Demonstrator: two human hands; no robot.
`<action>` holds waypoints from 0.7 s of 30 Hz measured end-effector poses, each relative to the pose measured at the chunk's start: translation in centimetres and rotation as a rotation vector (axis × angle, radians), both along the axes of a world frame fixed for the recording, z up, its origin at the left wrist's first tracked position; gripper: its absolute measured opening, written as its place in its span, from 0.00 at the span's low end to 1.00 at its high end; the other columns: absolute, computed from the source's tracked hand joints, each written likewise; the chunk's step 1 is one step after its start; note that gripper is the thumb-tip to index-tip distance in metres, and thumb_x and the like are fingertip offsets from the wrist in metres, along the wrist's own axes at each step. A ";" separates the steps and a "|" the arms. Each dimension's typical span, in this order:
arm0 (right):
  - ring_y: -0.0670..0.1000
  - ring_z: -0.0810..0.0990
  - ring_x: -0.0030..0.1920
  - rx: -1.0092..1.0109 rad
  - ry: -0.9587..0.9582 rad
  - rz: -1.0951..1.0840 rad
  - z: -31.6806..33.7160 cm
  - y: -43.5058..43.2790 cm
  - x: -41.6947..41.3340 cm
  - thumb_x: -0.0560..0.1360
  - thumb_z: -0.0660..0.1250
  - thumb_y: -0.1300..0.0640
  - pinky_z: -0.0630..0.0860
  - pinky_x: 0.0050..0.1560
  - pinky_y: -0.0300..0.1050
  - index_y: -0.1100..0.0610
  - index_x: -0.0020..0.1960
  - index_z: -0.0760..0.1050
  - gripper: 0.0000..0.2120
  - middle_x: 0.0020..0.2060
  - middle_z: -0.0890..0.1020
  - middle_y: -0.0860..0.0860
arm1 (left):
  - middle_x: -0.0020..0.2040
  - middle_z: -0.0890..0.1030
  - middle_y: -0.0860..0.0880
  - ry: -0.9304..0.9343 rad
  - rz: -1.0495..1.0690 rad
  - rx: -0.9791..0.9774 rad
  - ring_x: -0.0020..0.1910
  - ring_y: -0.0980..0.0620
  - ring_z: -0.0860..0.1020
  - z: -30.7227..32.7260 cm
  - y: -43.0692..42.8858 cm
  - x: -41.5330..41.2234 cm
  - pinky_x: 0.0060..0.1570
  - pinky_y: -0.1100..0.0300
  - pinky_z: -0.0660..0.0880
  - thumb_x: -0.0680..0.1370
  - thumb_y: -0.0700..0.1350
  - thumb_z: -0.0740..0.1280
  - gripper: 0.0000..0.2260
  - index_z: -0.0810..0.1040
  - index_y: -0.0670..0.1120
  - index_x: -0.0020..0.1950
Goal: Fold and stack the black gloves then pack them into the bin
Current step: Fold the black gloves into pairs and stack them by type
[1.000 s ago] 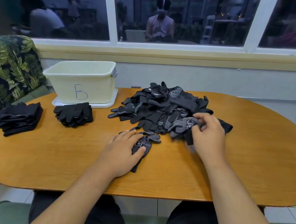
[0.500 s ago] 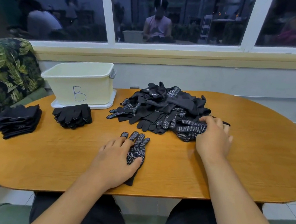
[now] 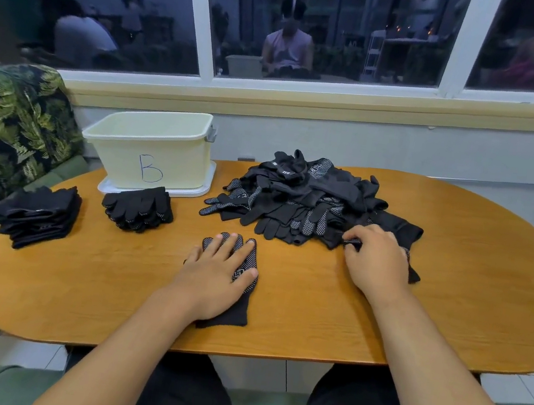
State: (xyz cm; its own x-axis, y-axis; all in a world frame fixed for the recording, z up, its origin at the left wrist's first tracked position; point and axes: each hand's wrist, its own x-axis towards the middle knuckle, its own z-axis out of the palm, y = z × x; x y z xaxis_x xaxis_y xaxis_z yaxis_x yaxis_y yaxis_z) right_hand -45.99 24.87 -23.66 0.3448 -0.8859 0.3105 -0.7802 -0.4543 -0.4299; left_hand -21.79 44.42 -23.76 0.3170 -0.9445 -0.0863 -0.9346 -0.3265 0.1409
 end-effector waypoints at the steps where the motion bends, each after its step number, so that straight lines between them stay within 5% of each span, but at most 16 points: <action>1: 0.56 0.76 0.66 0.008 -0.005 -0.040 0.1 -0.1 -0.1 0.81 0.68 0.54 0.73 0.66 0.59 0.43 0.59 0.83 0.10 0.62 0.82 0.46 | 0.87 0.40 0.55 -0.005 0.017 -0.007 0.86 0.50 0.37 -0.1 0.0 0.3 0.84 0.41 0.41 0.84 0.70 0.43 0.31 0.40 0.64 0.86; 12: 0.53 0.72 0.68 -0.192 -0.037 0.072 2.4 2.2 3.4 0.78 0.68 0.53 0.65 0.72 0.59 0.41 0.59 0.82 0.13 0.60 0.81 0.41 | 0.88 0.44 0.54 0.004 0.023 -0.075 0.86 0.50 0.41 -0.4 0.0 0.3 0.83 0.39 0.44 0.83 0.73 0.43 0.34 0.44 0.62 0.87; 16: 0.52 0.74 0.67 -0.248 0.100 0.252 3.6 2.7 7.9 0.81 0.67 0.48 0.65 0.72 0.57 0.41 0.62 0.83 0.11 0.62 0.81 0.42 | 0.82 0.65 0.56 0.186 0.079 -0.322 0.83 0.52 0.59 -0.2 0.4 0.6 0.81 0.42 0.56 0.83 0.68 0.56 0.29 0.63 0.60 0.83; 19: 0.54 0.74 0.67 -0.272 0.214 0.295 4.0 2.6 11.8 0.83 0.65 0.44 0.68 0.69 0.58 0.43 0.67 0.81 0.15 0.63 0.81 0.45 | 0.66 0.79 0.58 0.533 0.242 -0.566 0.66 0.54 0.77 0.2 0.6 1.4 0.64 0.50 0.76 0.84 0.60 0.62 0.19 0.75 0.59 0.74; 21: 0.56 0.74 0.66 -0.293 0.296 0.287 4.1 2.3 14.2 0.83 0.66 0.43 0.69 0.66 0.58 0.44 0.69 0.80 0.17 0.64 0.80 0.48 | 0.60 0.82 0.56 0.589 0.336 -0.647 0.58 0.53 0.80 0.2 0.7 1.9 0.53 0.53 0.78 0.85 0.56 0.63 0.14 0.78 0.59 0.70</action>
